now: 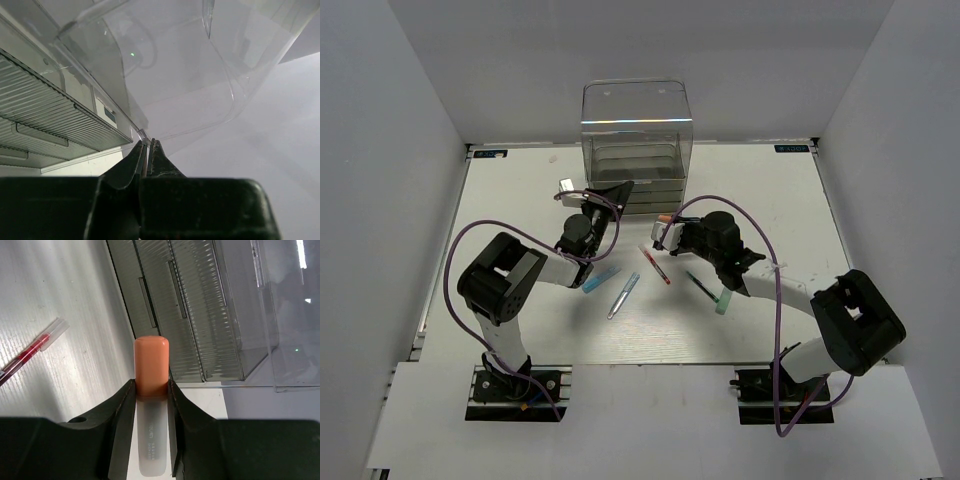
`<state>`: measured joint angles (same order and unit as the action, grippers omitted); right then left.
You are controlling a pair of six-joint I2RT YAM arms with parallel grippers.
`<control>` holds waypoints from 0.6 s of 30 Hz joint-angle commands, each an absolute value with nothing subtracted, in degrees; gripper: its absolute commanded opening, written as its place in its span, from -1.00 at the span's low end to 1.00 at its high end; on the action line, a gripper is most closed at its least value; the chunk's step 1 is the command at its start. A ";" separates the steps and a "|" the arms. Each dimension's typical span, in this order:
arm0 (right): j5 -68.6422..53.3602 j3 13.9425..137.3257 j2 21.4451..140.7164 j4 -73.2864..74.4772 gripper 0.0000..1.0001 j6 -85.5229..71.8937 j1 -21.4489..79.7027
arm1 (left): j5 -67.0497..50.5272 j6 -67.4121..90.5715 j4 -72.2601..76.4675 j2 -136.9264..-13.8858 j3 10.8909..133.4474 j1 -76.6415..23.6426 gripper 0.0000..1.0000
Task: Sort the stationery into containers
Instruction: Place the stationery into the container
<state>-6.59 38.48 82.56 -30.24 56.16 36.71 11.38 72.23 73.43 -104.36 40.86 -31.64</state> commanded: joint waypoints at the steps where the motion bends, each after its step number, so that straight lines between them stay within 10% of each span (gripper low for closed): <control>1: -7.29 40.25 82.53 -33.75 -1.00 56.95 36.65 | 11.51 70.75 82.97 -101.07 40.96 -31.82 -0.75; 18: -7.65 40.87 84.29 -38.14 -1.00 60.90 36.56 | 12.04 70.75 84.55 -101.07 39.90 -31.82 -0.41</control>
<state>-6.85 38.50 83.88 -32.80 59.05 36.71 11.40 71.35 74.00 -104.36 40.40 -31.75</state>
